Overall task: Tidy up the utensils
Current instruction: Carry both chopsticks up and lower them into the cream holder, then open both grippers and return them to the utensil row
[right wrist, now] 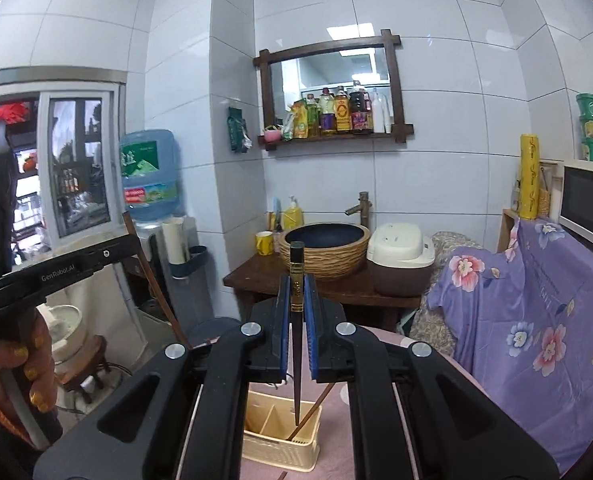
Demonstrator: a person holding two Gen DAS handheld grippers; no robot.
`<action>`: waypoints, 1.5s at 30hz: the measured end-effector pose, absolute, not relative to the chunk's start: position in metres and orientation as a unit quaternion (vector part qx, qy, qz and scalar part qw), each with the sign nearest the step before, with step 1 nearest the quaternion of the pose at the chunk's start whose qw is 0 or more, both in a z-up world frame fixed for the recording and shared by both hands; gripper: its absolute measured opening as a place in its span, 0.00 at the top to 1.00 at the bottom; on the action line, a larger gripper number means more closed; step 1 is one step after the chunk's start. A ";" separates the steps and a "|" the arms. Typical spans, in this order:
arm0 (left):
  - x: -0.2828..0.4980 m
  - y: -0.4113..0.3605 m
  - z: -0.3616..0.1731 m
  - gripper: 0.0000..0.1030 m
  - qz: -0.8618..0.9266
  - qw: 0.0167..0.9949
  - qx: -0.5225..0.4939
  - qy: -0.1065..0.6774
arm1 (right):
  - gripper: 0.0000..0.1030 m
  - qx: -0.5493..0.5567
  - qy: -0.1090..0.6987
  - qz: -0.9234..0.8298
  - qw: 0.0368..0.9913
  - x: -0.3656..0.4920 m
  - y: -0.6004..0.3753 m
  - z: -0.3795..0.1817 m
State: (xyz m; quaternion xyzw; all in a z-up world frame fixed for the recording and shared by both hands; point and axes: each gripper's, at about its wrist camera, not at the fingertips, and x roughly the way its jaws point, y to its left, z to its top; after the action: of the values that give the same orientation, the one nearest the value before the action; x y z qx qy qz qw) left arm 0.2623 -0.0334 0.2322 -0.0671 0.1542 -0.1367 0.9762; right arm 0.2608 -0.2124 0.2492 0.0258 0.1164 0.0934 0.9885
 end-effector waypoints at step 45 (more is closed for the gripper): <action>0.238 -0.009 0.055 0.14 -0.125 0.943 -0.067 0.299 | 0.33 0.038 0.180 0.033 0.982 0.245 -0.212 0.089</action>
State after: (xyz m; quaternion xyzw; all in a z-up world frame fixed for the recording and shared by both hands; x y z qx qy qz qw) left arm 0.2383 -0.0090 0.0550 -0.0675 0.2993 -0.1253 0.9435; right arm 0.2448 -0.2119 0.0892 0.0380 0.1799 0.0325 0.9824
